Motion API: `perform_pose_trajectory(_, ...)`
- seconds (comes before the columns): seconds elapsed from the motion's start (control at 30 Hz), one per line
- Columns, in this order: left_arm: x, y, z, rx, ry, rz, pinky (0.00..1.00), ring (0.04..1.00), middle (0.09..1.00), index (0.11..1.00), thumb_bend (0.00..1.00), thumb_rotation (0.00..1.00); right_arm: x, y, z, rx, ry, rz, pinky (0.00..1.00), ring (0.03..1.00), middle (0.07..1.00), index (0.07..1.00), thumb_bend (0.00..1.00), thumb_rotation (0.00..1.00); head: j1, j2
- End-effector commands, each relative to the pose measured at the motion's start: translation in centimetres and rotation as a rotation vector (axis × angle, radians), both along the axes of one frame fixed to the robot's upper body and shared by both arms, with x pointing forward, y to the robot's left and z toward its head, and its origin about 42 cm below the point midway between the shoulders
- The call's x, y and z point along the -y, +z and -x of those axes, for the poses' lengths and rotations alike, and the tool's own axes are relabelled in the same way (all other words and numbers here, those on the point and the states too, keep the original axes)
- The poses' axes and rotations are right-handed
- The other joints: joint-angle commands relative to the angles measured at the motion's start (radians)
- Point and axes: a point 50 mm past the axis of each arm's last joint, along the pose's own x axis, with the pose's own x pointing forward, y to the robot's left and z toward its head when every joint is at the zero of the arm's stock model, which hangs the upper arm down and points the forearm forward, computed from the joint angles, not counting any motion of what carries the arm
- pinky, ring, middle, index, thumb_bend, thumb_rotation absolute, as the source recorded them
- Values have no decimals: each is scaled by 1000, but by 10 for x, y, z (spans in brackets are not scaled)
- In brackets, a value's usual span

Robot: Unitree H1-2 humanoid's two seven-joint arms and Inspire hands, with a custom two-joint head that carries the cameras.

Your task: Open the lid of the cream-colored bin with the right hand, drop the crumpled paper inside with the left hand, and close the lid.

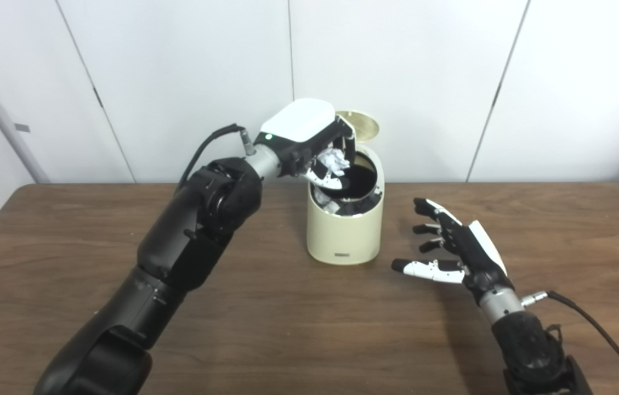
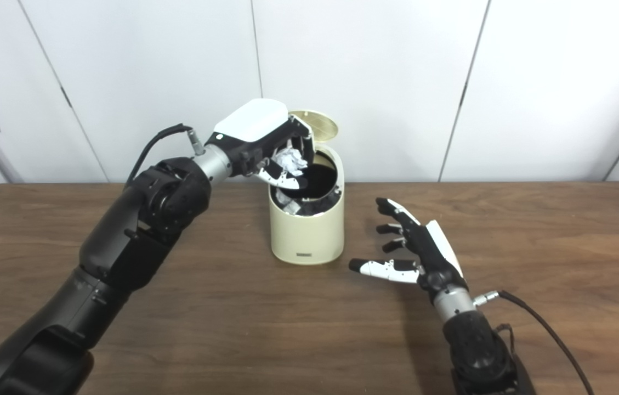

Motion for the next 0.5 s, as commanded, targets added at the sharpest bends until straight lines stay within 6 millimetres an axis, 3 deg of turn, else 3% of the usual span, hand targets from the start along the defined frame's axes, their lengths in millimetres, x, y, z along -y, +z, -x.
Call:
perform_pose_trajectory(0.0,5,26,-2,99,-14,38,338,383,495,497,501,0,-2,24,-3,102,8,-10,592,769,882,884,679,284,-1,1)
perform_pose_trajectory(0.47,12,7,-7,91,-23,62,329,386,502,513,499,0,-1,26,-2,99,1,-16,599,776,886,880,677,272,-2,9)
